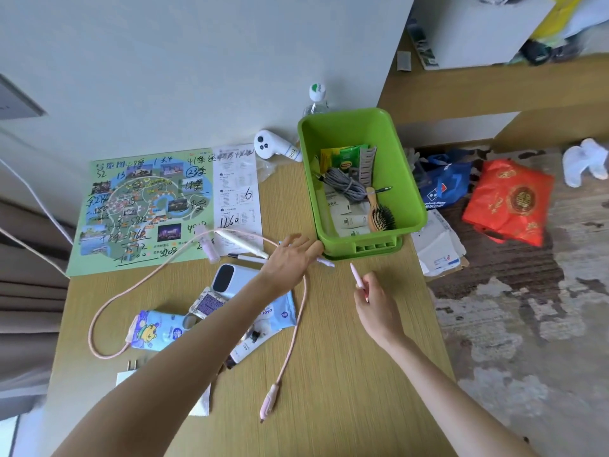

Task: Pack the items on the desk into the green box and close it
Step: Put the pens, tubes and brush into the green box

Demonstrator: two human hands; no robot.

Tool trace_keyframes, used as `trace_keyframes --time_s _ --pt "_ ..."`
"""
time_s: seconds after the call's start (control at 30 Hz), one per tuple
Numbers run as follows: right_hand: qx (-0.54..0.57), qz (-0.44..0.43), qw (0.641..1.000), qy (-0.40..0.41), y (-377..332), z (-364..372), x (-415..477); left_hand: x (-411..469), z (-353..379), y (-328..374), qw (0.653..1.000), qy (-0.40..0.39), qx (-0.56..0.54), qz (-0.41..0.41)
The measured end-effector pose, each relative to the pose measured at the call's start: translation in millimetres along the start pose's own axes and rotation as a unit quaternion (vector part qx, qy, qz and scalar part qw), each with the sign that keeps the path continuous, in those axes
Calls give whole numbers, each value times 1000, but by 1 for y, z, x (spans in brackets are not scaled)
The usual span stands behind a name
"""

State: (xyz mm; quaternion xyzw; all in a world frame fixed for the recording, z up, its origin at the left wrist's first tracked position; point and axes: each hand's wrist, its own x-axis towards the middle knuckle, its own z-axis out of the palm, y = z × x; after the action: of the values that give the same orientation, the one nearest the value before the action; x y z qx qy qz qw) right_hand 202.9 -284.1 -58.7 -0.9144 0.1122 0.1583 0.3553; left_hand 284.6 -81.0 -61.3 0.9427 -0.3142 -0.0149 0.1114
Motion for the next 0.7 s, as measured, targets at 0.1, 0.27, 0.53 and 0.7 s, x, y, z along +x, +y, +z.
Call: trace_keyframes --time_s 0.1,0.27,0.53,0.7 --pt "29 -15 999 -5 -6 0 2 -9 -16 2 993 76 -86 8" --pt "64 -39 997 -30 -35 13 4 -32 -45 -1 920 182 -306 -162" --pt "2 -107 993 -48 -102 59 26 -66 -57 -53 821 248 -359 -368" --pt "-92 -207 973 -46 -142 85 50 -94 -53 -91 772 201 -329 -505"
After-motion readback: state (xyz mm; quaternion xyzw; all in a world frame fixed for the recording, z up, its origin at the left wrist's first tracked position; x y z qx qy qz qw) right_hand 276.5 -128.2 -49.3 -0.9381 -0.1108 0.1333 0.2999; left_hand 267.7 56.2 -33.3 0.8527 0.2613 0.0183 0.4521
